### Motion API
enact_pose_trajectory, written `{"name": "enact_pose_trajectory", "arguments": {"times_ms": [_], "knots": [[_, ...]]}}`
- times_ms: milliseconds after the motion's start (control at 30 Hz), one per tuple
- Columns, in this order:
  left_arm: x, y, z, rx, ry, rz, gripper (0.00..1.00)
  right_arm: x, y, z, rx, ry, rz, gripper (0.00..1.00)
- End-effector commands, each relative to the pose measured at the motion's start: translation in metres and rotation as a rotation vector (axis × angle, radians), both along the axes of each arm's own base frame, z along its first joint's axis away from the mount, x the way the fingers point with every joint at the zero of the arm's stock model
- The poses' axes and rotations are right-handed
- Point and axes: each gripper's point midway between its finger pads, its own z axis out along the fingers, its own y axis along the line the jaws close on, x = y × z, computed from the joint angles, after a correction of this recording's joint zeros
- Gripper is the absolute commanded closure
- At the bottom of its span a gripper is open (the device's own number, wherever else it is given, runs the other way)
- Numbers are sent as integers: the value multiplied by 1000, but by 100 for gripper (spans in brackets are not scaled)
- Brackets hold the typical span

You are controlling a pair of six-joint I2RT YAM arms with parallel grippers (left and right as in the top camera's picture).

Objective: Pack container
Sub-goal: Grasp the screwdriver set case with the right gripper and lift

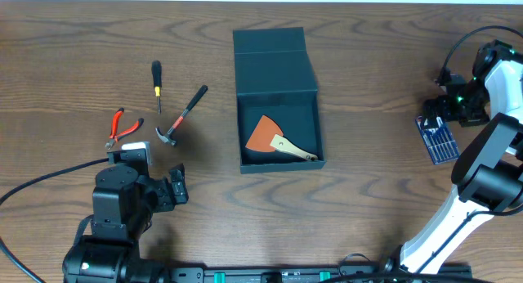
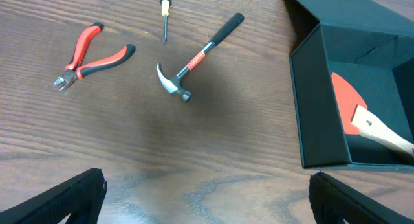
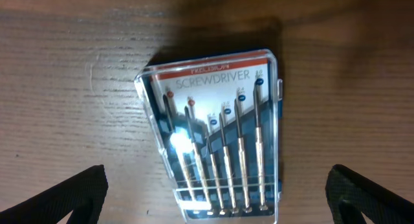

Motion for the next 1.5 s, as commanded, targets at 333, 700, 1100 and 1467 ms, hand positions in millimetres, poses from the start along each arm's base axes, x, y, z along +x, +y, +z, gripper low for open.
{"name": "enact_pose_trajectory", "arguments": {"times_ms": [333, 700, 1100, 1467], "knots": [[6, 6, 12, 14, -42, 35, 1, -24, 7, -36, 21, 66, 14, 1], [6, 6, 12, 14, -44, 35, 1, -33, 4, -49, 4, 86, -23, 1], [6, 6, 12, 14, -44, 35, 2, -33, 4, -49, 10, 82, -30, 5], [6, 6, 12, 14, -44, 35, 2, -38, -6, -48, -48, 109, -23, 5]]}}
